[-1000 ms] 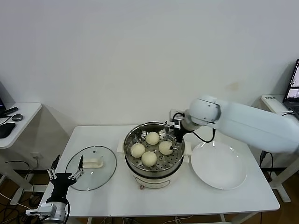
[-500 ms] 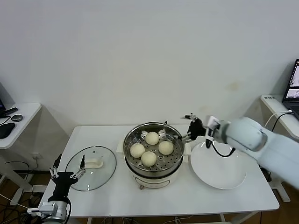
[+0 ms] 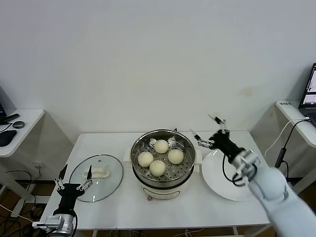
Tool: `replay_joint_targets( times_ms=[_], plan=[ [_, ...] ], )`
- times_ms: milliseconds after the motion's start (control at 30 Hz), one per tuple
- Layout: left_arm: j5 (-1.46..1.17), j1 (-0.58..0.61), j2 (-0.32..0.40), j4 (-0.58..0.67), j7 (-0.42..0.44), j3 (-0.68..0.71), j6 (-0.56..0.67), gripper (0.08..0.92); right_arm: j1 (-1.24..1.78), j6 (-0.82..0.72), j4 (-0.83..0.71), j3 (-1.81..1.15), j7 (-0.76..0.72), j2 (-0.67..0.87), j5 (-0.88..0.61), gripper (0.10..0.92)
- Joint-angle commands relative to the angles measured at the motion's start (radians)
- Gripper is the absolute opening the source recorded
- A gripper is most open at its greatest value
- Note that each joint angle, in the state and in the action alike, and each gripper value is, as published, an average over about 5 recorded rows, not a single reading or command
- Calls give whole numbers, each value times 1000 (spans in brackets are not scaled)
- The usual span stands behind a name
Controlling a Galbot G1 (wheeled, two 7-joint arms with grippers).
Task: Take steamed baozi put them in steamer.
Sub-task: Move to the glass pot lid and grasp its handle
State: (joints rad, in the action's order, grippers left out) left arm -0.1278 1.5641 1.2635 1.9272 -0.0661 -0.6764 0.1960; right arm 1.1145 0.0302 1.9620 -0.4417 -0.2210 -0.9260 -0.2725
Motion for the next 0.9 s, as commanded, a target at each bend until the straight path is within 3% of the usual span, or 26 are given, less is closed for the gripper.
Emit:
replay_joint_targets(
  times_ms=[33, 200, 400, 600, 900],
  plan=[
    [253, -13, -37, -40, -57, 6, -13, 823, 431, 244, 68, -567, -66, -560, 233, 823],
    [729, -52, -113, -151, -149, 3, -47, 823, 515, 231, 105, -621, -37, -612, 208, 823],
    [1150, -147, -206, -343, -172, 37, -5, 823, 551, 221, 133, -666, -5, -642, 170, 823],
    [1312, -272, -228, -456, -146, 111, 16, 823, 578, 218, 148, -667, 3, -652, 157, 823],
    [1353, -331, -228, -499, -80, 167, 5, 823, 600, 214, 171, -688, 8, -654, 137, 823]
  ],
)
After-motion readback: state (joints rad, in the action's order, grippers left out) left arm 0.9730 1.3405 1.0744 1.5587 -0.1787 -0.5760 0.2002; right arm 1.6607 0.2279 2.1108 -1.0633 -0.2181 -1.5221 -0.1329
